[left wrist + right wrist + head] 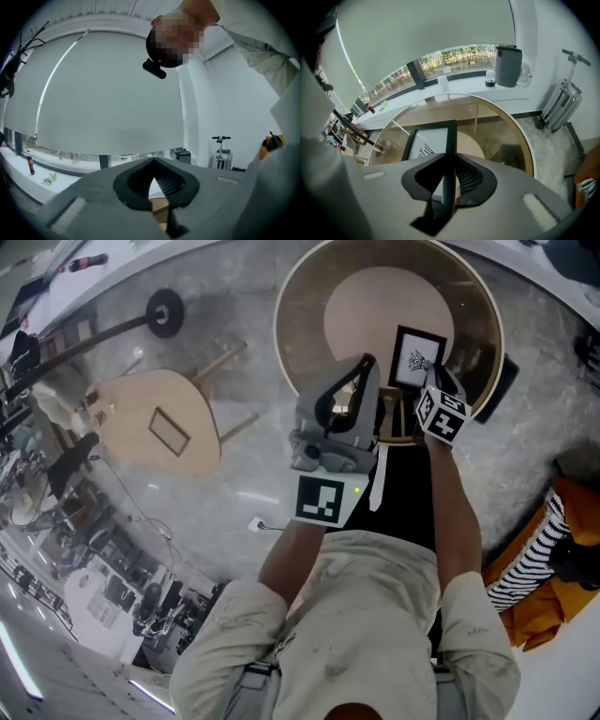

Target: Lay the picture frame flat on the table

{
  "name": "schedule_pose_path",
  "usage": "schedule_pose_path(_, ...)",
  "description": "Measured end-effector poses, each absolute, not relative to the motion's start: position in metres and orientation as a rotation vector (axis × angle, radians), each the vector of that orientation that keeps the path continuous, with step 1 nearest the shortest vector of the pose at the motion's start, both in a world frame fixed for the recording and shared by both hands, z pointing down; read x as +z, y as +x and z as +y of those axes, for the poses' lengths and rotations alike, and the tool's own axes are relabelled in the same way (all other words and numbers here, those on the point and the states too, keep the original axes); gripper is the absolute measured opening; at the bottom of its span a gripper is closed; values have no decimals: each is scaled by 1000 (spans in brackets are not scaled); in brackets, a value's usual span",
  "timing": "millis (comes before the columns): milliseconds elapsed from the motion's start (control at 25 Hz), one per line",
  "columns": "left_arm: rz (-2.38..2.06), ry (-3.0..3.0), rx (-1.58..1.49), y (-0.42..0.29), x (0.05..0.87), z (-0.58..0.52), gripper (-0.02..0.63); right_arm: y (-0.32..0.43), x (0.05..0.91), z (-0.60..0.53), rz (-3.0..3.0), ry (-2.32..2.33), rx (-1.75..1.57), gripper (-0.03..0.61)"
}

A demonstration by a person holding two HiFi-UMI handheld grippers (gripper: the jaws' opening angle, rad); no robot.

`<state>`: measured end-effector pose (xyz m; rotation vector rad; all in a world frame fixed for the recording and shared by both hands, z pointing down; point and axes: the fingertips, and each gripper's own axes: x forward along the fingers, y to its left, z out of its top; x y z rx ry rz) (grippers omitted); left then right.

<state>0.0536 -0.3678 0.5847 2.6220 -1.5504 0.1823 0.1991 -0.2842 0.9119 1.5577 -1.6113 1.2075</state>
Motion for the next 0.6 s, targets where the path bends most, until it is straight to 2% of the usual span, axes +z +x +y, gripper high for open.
schedule_pose_path(600,-1506,2610,252,58,611,-371,3,202,961,-269,-1509,1487,1281,71)
